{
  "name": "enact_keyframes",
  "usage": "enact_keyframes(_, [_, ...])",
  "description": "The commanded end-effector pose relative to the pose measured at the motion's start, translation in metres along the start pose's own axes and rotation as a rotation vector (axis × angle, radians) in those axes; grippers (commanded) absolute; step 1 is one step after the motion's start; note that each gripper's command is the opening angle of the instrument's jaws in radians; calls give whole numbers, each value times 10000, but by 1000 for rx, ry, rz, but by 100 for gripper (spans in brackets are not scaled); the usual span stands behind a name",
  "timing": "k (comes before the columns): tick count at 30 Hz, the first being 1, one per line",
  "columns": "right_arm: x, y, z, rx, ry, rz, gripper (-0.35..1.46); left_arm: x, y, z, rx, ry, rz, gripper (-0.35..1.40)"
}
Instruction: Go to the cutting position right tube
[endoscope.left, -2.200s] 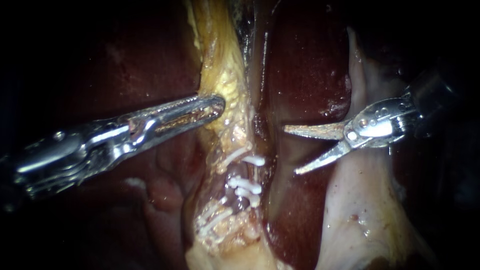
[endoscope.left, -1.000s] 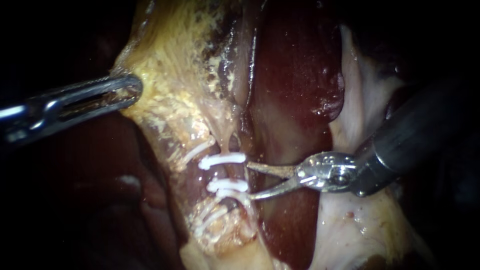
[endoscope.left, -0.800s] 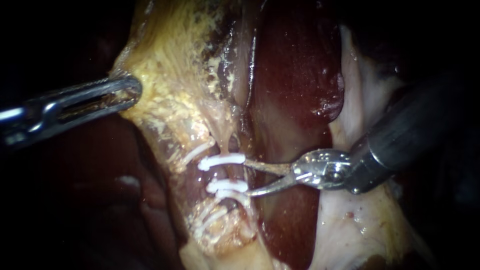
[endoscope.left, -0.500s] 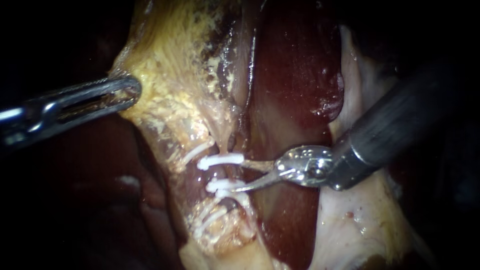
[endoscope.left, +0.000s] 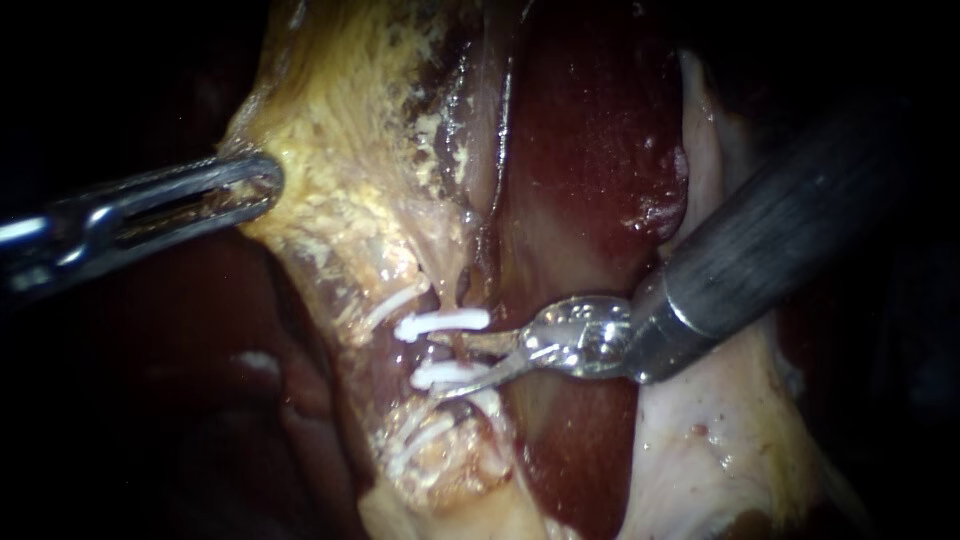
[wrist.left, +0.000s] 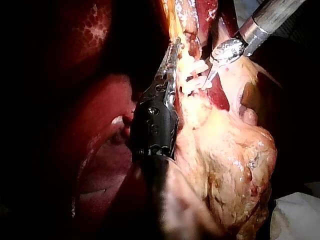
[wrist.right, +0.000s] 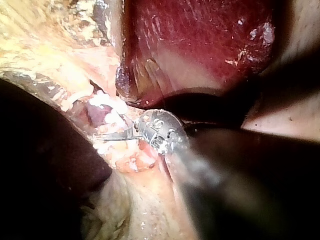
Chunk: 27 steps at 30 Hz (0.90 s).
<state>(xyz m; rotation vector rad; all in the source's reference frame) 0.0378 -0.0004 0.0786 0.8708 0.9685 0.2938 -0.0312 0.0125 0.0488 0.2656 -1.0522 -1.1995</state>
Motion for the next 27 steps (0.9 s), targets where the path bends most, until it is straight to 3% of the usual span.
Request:
enact_keyframes(1, [0,1,2,-2,3,1,120,0,0,0,-1,0,0,-35])
enact_keyframes(14, [-1,10,12,-4,8,94,112,1,-1,2,-2,-1,0,-35])
enact_keyframes(27, [-1,13,12,-3,8,98,110,1,-1,2,-5,-2,0,-35])
